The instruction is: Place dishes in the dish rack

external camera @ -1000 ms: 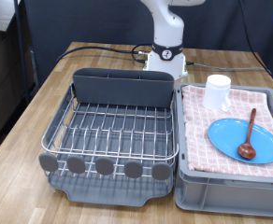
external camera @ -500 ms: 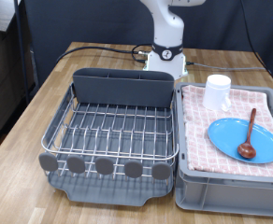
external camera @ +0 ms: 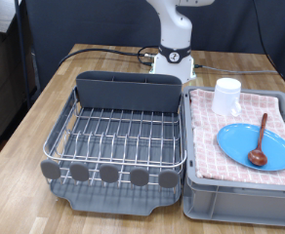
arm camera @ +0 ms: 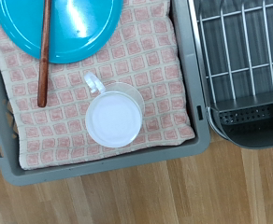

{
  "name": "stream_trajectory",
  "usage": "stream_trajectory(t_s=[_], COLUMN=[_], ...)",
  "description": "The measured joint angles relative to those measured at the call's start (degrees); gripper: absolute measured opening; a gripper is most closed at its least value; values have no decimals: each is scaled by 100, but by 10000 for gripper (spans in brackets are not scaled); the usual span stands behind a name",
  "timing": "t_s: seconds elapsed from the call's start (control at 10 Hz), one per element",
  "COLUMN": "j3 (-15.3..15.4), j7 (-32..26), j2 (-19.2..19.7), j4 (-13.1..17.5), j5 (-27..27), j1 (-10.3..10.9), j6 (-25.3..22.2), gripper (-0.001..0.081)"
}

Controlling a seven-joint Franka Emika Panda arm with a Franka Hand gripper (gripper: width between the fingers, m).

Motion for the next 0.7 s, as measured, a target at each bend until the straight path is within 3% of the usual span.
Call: stream_trajectory(t_s=[0.2,0.5,0.7], j3=[184,642,830], j7=[160,750,1115], j2=[133,572,811], j4=[99,491,602], j5=[12,17,62], j1=[67,91,96], j6=[72,103,436], gripper=[803,803,803])
